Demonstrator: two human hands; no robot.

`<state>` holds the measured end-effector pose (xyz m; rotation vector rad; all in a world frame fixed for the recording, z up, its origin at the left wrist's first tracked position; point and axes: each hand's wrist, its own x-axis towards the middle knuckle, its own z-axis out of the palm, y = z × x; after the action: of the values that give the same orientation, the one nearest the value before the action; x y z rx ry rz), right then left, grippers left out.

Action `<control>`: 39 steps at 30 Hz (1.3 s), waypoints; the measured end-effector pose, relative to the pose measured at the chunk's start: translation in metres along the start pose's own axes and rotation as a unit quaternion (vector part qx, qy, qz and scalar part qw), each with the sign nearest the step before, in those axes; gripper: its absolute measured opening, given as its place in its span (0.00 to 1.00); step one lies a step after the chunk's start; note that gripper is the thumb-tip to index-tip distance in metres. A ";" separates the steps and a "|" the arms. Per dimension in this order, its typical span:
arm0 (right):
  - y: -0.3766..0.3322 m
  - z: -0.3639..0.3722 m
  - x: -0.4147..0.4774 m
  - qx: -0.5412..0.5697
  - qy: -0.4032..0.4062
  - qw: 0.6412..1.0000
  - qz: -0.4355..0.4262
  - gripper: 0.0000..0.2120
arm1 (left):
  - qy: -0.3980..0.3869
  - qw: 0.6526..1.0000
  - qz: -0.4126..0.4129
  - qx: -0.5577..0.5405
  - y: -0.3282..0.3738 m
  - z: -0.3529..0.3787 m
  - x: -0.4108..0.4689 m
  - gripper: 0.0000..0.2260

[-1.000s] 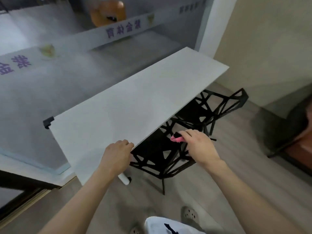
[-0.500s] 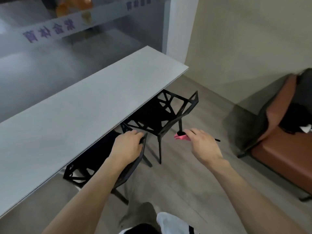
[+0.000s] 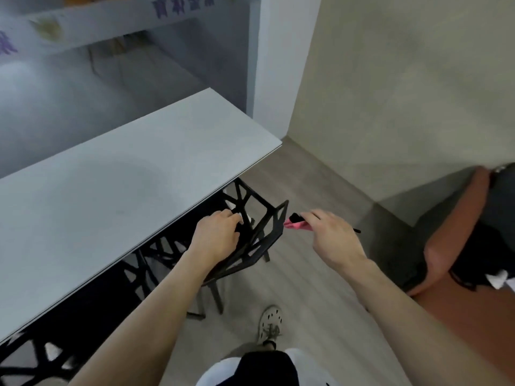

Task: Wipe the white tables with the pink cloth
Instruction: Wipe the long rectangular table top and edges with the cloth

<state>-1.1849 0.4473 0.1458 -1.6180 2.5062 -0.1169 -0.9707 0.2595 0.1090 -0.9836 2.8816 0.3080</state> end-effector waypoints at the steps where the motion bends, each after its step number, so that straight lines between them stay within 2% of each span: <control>1: 0.015 -0.006 0.016 -0.004 -0.012 1.000 -0.006 0.26 | -0.003 1.000 -0.003 -0.005 0.008 -0.001 0.022 0.17; 6: 0.082 -0.034 0.102 0.003 -0.025 1.000 -0.009 0.29 | -0.018 1.000 -0.023 -0.002 0.030 -0.020 0.127 0.15; 10: 0.121 -0.041 0.189 0.007 -0.023 0.999 -0.039 0.30 | -0.007 0.997 -0.079 0.007 0.024 -0.034 0.201 0.13; 16: 0.161 -0.032 0.348 0.001 -0.031 0.986 -0.165 0.21 | -0.012 0.983 -0.181 -0.023 -0.002 -0.025 0.295 0.19; 18: 0.165 -0.031 0.401 0.036 -0.058 0.974 -0.216 0.23 | -0.027 0.972 -0.232 -0.029 -0.010 -0.021 0.320 0.20; 20: 0.165 -0.035 0.445 0.066 -0.093 0.957 -0.266 0.20 | -0.044 0.955 -0.289 -0.052 -0.010 -0.019 0.332 0.20; 23: 0.156 -0.035 0.501 0.071 -0.108 0.936 -0.327 0.25 | -0.066 0.930 -0.357 -0.053 -0.009 -0.019 0.344 0.20; 29: 0.104 -0.012 0.599 0.010 -0.105 0.906 -0.409 0.16 | -0.088 0.874 -0.471 -0.079 -0.031 -0.025 0.349 0.22; 34: 0.031 0.007 0.661 0.013 -0.127 0.880 -0.458 0.12 | -0.081 0.850 -0.511 -0.102 -0.084 -0.017 0.374 0.25; 36: 0.006 0.017 0.685 0.012 -0.141 0.878 -0.458 0.12 | -0.077 0.841 -0.524 -0.111 -0.117 -0.011 0.393 0.30; 39: -0.022 0.030 0.723 0.009 -0.168 0.878 -0.449 0.13 | -0.091 0.804 -0.566 -0.157 -0.165 -0.001 0.424 0.49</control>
<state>-1.4520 -0.2193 0.0560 -2.3956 1.3406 0.0395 -1.2046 -0.1215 0.0228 -2.2972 1.6186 0.6848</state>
